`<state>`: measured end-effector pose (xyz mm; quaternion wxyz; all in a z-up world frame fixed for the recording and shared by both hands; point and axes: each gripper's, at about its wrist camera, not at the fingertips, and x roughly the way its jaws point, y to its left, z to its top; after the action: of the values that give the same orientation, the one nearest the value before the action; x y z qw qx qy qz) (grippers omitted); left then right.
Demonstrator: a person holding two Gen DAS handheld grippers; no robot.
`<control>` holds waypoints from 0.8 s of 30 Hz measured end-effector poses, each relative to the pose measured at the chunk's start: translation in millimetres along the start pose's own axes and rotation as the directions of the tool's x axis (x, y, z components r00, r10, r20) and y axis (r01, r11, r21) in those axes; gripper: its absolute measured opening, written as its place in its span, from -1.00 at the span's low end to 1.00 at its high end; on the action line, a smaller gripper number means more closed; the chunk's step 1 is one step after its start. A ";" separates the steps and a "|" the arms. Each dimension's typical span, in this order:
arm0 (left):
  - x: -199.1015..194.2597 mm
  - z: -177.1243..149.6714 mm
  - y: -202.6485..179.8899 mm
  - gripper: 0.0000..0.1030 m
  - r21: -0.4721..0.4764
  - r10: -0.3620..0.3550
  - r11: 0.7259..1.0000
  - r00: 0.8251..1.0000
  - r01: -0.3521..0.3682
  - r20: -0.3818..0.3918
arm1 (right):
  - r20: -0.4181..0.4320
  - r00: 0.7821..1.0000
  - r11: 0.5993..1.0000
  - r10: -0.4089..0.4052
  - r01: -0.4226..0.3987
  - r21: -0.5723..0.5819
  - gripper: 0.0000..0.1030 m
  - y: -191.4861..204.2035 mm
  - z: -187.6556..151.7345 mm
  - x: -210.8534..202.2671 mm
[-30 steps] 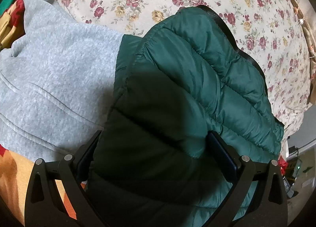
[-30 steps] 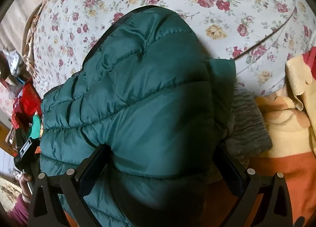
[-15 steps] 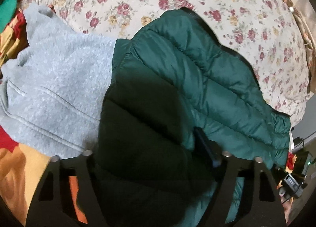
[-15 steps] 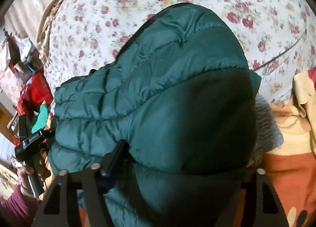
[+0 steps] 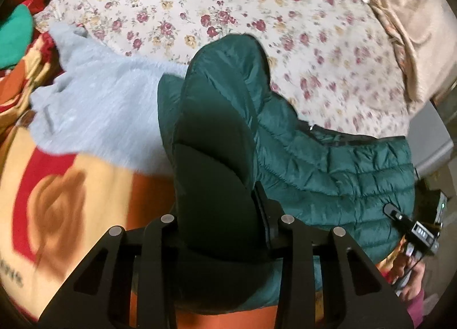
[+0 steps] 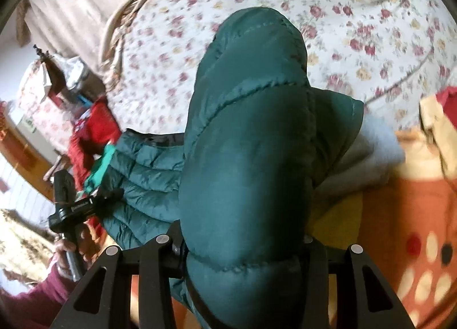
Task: Fold large clothes
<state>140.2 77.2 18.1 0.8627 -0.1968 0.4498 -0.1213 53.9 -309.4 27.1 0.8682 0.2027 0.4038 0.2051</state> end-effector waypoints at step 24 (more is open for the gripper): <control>-48.3 -70.0 13.6 0.65 -0.086 0.231 0.971 0.968 -0.223 0.102 | 0.117 0.863 0.869 -0.491 0.494 -0.002 0.70 30.1 -70.1 -41.9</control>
<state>55.6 91.8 10.9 0.8867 -0.1821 0.4249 0.0060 -31.6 -293.0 27.1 0.9163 0.0905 0.3891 -0.0287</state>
